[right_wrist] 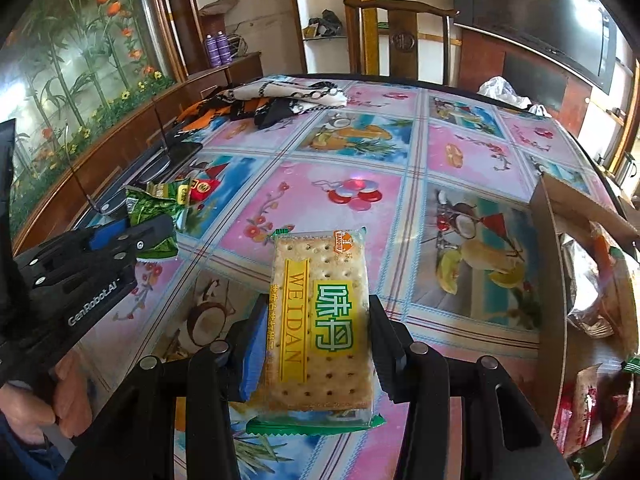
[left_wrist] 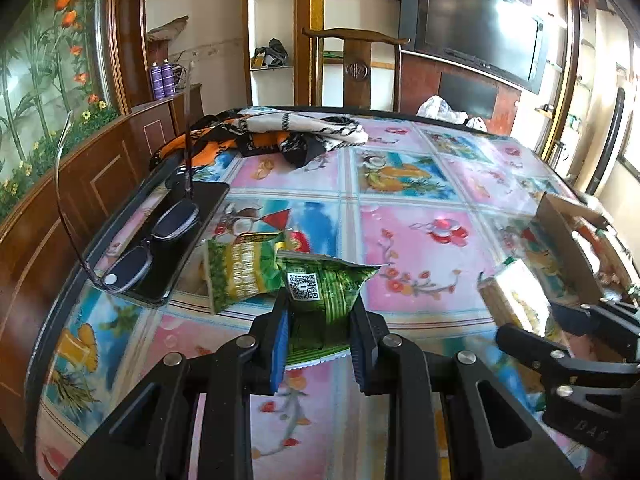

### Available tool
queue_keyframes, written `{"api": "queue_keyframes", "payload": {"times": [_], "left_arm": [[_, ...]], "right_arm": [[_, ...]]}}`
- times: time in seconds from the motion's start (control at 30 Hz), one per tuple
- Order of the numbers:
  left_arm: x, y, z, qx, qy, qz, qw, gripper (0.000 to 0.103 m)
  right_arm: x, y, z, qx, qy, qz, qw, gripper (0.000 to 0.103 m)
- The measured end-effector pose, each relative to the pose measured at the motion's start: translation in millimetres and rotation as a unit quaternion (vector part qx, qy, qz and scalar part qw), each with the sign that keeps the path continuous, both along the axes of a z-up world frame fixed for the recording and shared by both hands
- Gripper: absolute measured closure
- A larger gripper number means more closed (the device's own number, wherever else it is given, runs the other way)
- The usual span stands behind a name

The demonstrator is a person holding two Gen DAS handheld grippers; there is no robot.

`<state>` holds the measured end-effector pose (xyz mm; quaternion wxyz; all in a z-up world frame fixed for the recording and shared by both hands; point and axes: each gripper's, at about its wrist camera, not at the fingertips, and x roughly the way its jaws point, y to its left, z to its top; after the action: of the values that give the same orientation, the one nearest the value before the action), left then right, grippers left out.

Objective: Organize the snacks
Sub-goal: 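Carry the green pea bag with left and WEIDAN pack with right over the box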

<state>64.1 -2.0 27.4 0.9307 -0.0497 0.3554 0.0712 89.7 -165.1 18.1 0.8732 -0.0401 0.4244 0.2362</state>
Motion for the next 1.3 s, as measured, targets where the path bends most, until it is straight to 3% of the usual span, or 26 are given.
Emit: {"api": "queue_keyframes", "payload": {"times": [0.43, 0.93, 1.3], "left_arm": [[-2.2, -48.2, 7.5, 0.009, -0.019, -0.031, 0.9993, 0.078], [-1.3, -81.0, 6.4, 0.003, -0.015, -0.061, 0.9980, 0.078], [-2.7, -128.1, 8.3, -0.005, -0.019, -0.104, 0.9944, 0.078]], "right_arm": [[6.2, -22.0, 15.7, -0.003, -0.030, -0.046, 0.999, 0.053], [15.9, -80.8, 40.9, 0.051, -0.038, -0.104, 0.992, 0.053], [18.7, -130.9, 47.7, 0.079, -0.038, -0.149, 0.985, 0.054]]}}
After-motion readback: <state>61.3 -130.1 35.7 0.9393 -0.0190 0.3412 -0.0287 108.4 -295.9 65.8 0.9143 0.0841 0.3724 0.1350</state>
